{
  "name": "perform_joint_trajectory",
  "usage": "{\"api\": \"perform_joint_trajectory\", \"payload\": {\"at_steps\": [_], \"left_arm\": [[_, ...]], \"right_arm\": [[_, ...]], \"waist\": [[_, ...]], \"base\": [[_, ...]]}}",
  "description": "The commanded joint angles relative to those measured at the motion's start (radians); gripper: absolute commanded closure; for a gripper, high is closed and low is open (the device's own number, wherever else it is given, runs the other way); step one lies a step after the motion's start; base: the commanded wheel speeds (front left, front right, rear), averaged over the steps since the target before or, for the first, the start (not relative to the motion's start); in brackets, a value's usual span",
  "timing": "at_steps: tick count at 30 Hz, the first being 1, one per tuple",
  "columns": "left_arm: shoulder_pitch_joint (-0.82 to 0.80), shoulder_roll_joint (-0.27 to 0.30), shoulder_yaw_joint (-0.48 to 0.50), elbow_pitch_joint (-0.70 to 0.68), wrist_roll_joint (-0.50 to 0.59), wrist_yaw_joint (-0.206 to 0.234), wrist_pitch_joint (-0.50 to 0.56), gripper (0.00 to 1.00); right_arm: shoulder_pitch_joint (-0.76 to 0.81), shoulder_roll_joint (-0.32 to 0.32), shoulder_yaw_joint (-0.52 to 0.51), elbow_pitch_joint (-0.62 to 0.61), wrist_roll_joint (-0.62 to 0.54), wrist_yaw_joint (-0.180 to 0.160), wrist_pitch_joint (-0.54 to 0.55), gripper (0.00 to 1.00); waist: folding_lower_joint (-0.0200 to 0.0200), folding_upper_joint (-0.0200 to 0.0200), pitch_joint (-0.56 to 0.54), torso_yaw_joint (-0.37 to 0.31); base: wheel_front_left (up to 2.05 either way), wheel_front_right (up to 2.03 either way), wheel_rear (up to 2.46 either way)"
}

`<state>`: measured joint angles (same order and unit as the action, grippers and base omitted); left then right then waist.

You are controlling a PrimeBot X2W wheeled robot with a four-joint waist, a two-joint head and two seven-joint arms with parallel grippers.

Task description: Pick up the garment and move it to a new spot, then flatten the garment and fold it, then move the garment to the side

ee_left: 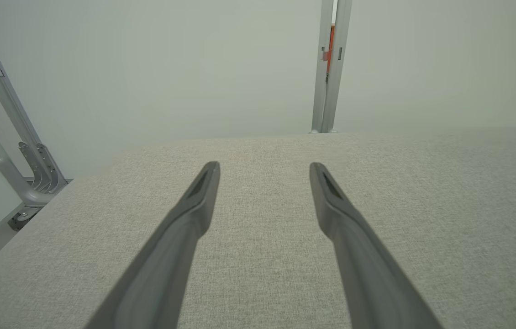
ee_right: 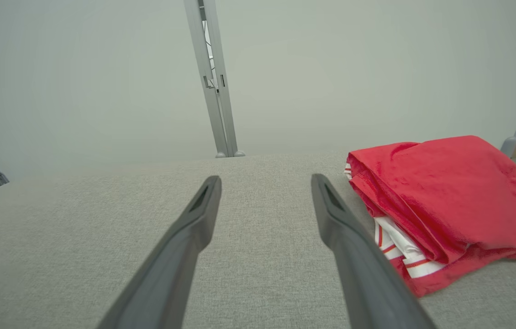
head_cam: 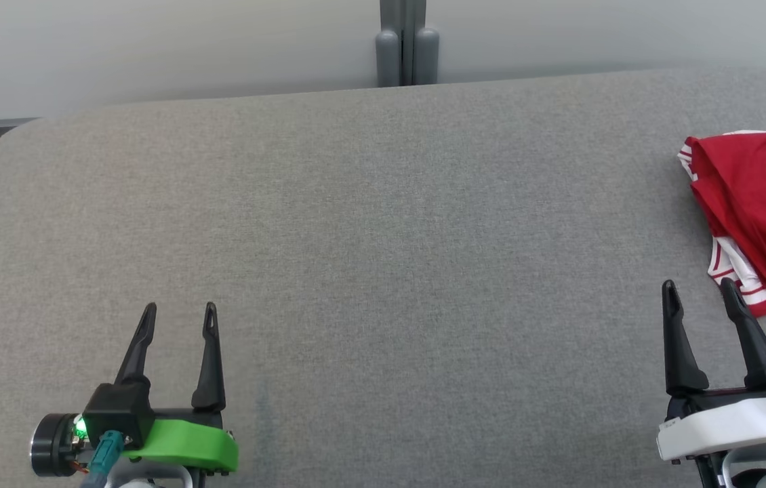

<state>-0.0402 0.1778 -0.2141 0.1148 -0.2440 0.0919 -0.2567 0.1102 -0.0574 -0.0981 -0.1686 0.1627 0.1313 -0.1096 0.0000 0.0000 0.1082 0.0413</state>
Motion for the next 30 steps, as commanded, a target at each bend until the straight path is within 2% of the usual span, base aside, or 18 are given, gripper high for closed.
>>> {"api": "perform_joint_trajectory", "payload": {"at_steps": [1, 8, 30], "left_arm": [[0.018, 0.007, 0.006, 0.005, -0.003, -0.005, -0.005, 0.00], [0.044, 0.005, 0.011, 0.039, -0.025, -0.026, -0.008, 0.00], [0.041, -0.006, 0.026, 0.095, -0.019, -0.050, -0.009, 0.00]], "right_arm": [[0.019, 0.000, 0.003, -0.010, -0.016, -0.001, 0.009, 0.00], [0.060, -0.006, 0.014, -0.029, -0.025, -0.001, 0.039, 0.00], [0.078, -0.016, 0.020, -0.026, -0.017, -0.001, 0.046, 0.00]], "waist": [[0.0000, 0.0000, -0.044, 0.036], [0.0000, 0.0000, -0.077, 0.026], [0.0000, 0.0000, -0.104, 0.010]], "base": [[0.00, 0.00, 0.00], [0.00, 0.00, 0.00], [0.00, 0.00, 0.00]]}}
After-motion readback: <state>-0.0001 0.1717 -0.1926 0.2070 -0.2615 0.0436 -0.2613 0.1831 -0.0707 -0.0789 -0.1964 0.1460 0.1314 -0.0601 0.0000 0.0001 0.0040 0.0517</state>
